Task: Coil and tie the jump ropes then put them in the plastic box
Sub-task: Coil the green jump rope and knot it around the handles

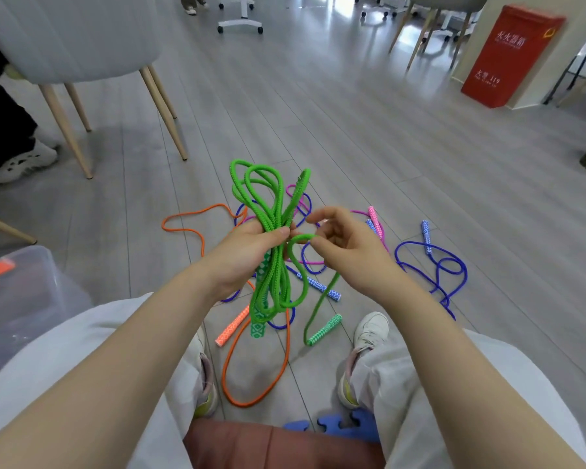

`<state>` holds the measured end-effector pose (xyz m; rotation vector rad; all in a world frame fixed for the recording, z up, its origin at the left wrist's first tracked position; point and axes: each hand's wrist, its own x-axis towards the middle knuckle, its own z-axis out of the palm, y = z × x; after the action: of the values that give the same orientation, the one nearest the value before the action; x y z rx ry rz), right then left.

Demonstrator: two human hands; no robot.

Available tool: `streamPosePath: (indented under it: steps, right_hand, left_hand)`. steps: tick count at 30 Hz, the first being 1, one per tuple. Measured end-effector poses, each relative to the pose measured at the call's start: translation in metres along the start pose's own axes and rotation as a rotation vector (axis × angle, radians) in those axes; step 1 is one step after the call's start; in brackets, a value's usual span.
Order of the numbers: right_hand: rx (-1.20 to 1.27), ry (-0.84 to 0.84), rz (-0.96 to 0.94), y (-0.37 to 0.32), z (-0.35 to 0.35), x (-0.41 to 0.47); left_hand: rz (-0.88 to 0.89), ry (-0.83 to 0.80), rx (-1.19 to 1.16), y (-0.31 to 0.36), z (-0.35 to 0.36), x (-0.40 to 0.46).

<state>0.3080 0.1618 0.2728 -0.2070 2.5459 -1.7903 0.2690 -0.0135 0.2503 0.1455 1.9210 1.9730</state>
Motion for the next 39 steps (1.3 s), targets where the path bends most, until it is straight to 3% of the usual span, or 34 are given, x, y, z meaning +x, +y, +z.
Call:
streamPosePath:
  steps: [3, 13, 19, 23, 29, 35, 39]
  right_hand:
    - [0.023, 0.021, -0.030, 0.002, 0.004, 0.001]
    - [-0.263, 0.045, 0.114, 0.011, 0.004, 0.004]
    - [-0.092, -0.128, 0.208, 0.011, -0.019, 0.003]
    - [-0.142, -0.179, 0.250, 0.014, -0.037, -0.001]
    - [-0.303, -0.153, 0.347, 0.024, -0.057, -0.001]
    - [-0.309, -0.119, 0.278, 0.018, -0.057, -0.004]
    - [-0.261, -0.154, 0.208, 0.011, -0.048, -0.008]
  left_hand:
    - [-0.015, -0.037, 0.025, 0.000, -0.001, -0.001]
    - [0.005, -0.179, 0.255, -0.001, 0.009, -0.009]
    - [0.084, -0.116, -0.004, 0.005, -0.001, -0.006]
    - [0.174, -0.052, -0.248, 0.018, -0.012, -0.003]
    - [0.312, 0.182, -0.315, 0.032, -0.031, 0.000]
    - [0.250, 0.472, 0.059, 0.022, -0.052, 0.013]
    - [0.208, 0.541, 0.553, 0.015, -0.057, 0.015]
